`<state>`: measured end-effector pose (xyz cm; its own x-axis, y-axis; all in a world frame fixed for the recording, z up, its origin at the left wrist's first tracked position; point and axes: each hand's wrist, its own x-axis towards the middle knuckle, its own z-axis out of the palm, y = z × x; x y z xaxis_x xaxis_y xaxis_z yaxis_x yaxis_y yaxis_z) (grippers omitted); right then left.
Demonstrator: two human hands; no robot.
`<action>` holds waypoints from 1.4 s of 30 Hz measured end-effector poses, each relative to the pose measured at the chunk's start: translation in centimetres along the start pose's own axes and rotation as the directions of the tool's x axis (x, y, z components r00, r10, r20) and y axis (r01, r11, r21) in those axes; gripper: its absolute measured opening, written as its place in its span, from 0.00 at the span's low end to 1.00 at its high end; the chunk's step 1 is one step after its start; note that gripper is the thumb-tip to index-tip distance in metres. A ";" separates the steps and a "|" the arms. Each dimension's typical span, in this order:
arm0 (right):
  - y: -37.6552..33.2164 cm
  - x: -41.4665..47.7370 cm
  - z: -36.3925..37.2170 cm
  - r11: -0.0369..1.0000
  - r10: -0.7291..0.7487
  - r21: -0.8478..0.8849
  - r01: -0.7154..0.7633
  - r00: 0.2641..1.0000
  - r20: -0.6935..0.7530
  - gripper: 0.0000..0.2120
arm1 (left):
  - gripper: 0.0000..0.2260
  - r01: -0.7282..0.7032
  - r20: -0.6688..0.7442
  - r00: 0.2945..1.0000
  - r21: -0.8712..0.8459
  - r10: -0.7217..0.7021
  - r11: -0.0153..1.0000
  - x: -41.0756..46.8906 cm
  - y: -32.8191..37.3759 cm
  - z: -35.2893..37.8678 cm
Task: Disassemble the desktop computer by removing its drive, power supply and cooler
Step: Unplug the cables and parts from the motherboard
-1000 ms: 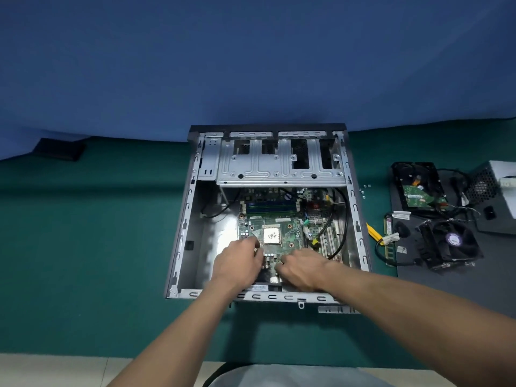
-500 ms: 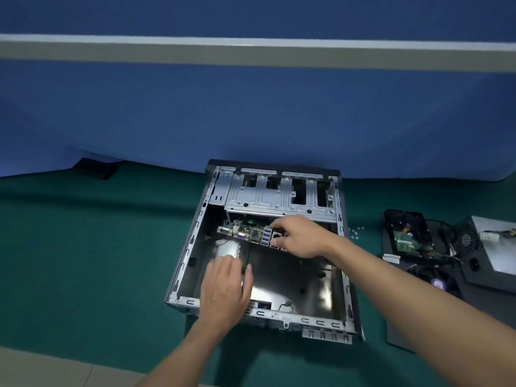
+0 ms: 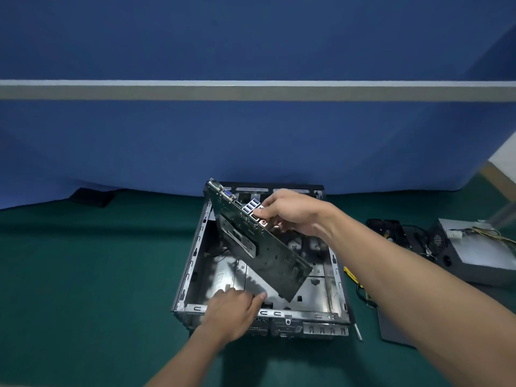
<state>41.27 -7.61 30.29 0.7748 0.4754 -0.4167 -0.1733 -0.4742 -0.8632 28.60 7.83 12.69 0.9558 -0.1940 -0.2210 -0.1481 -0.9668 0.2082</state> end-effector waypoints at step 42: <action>6.2 -15.0 -9.9 0.924 -0.344 -0.330 0.196 0.803 -0.486 0.09 | 0.33 -0.073 0.162 0.979 -0.296 0.125 0.952 4.4 13.8 -1.6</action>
<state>34.57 -25.01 34.04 0.9777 0.1844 0.1008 0.1921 -0.5892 -0.7848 31.19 -6.10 16.09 0.8759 -0.3379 -0.3446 -0.1353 -0.8573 0.4968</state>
